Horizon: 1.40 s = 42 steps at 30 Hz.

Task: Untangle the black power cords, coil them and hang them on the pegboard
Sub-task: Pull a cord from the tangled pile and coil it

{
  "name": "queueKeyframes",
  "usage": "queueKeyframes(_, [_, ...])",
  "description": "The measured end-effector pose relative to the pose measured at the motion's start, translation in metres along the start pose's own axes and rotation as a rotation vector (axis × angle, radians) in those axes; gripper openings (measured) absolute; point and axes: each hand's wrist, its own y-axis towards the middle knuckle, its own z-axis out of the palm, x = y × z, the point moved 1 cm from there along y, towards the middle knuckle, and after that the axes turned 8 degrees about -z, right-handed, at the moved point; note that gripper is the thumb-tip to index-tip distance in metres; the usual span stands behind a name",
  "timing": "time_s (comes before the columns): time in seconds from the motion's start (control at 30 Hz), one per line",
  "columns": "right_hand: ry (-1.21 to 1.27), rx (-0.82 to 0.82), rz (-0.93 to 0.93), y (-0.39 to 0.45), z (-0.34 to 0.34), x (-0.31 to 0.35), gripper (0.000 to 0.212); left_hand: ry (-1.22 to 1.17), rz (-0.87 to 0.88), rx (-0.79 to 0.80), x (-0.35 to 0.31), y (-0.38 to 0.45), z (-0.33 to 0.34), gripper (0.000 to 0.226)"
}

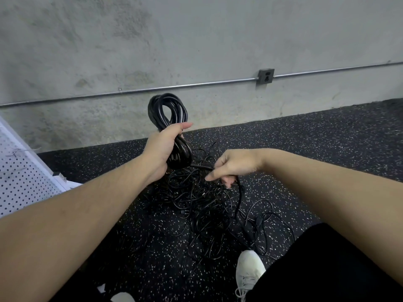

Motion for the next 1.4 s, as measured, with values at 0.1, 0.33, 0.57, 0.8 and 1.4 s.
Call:
queueKeyframes(0.1, [-0.003, -0.027, -0.064, -0.006, -0.005, -0.007, 0.031, 0.104, -0.009, -0.059, 0.003, 0.007, -0.01, 0.044])
queueKeyframes(0.33, [0.032, -0.48, -0.202, -0.01, -0.017, 0.008, 0.024, 0.29, -0.06, -0.043, 0.016, 0.018, -0.016, 0.068])
queueKeyframes(0.57, [0.276, -0.692, -0.144, -0.002, -0.022, 0.015, 0.046, 0.483, 0.013, 0.079, 0.01, -0.004, 0.003, 0.056])
queueKeyframes(0.8, [0.655, -0.523, -0.129, -0.006, -0.024, 0.025, 0.03, 0.58, 0.003, 0.247, 0.002, -0.017, 0.01, 0.039])
queueKeyframes(1.4, [0.532, -0.599, -0.245, 0.0, -0.026, 0.035, 0.018, 0.416, -0.04, -0.019, 0.015, 0.001, -0.003, 0.032])
